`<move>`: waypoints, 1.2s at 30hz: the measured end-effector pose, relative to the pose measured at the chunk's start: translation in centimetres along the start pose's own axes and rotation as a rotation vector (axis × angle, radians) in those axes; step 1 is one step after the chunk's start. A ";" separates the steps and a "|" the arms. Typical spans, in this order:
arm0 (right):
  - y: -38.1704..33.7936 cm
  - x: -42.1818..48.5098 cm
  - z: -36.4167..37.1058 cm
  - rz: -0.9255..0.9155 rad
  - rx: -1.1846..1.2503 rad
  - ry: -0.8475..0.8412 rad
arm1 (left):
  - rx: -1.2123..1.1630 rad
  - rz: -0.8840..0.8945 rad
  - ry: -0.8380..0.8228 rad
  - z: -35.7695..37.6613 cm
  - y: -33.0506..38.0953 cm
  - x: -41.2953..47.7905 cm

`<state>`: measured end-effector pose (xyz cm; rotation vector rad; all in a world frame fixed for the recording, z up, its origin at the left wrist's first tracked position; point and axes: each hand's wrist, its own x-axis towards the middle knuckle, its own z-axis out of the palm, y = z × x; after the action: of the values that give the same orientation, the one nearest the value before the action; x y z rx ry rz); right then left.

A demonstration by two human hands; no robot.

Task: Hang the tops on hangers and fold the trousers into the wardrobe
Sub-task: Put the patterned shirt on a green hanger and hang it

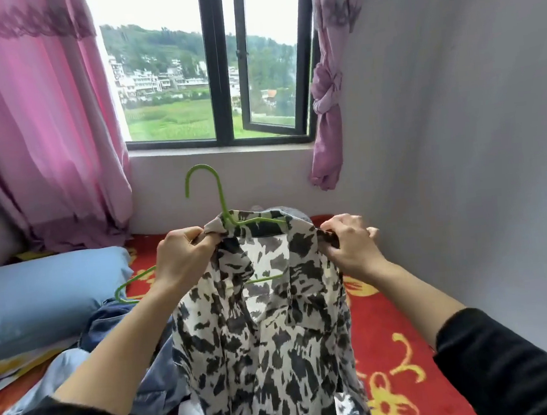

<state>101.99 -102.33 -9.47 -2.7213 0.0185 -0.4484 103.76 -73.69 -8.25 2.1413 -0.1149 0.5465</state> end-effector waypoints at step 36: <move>-19.0 -0.5 -13.6 -0.633 0.444 0.106 | 0.195 0.119 0.356 -23.3 8.2 -8.1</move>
<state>96.36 -89.70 9.33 -2.2124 -0.8282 -0.6725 86.32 -60.98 6.16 2.1954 0.0110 1.0358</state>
